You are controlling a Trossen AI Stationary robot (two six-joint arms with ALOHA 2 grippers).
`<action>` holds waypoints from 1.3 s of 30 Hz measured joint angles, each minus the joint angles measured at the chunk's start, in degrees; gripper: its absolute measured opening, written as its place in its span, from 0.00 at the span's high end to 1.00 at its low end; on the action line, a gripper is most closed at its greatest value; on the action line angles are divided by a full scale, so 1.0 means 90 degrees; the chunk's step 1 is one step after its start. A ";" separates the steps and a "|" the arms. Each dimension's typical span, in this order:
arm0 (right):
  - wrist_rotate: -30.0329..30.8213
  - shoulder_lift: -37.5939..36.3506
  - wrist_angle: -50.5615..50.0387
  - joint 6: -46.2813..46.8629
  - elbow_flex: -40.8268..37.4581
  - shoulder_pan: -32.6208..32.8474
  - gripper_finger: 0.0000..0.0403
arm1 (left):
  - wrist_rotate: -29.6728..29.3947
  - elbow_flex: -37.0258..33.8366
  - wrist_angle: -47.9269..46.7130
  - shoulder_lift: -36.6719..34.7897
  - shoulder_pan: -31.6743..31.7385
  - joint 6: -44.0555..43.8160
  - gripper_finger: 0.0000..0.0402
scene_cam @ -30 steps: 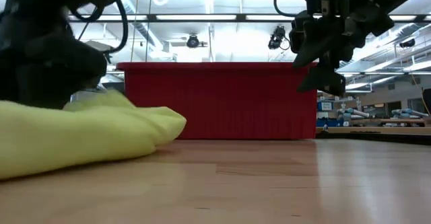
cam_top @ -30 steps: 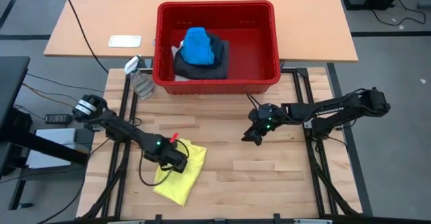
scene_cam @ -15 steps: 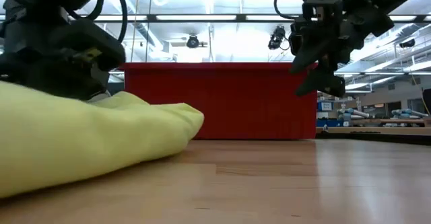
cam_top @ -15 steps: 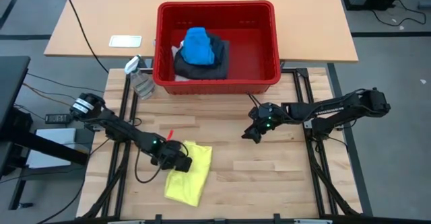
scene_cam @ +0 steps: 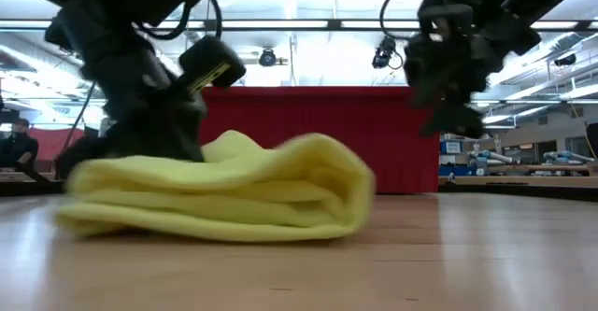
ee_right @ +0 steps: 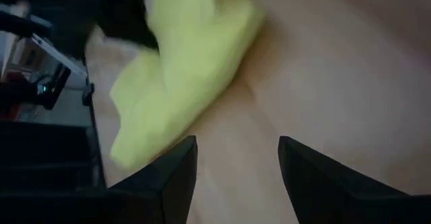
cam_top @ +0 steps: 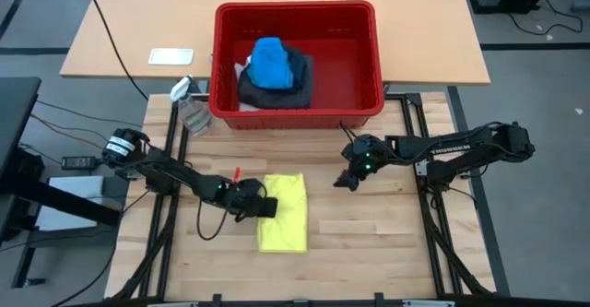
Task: Fold laundry
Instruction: Put the folded yellow shirt into the red laundry bin
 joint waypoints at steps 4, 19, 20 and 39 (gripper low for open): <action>0.0059 -0.0120 -0.1436 -0.0083 -0.0002 0.0244 0.45 | 0.0016 0.0076 0.0111 -0.0038 0.0139 0.0005 0.92; 0.0165 0.0799 0.2077 0.0440 -0.1134 0.0042 0.20 | 0.0164 0.0123 0.1728 0.1013 0.0611 -0.0022 0.92; 0.0137 0.1002 0.2316 0.0336 -0.1134 0.0050 0.20 | 0.0186 0.0127 0.1898 0.1101 0.0675 0.0010 0.92; -0.1112 0.3887 0.4322 0.0442 0.0417 0.0065 0.45 | 0.0334 0.0131 0.2171 0.1376 0.1432 0.0766 0.92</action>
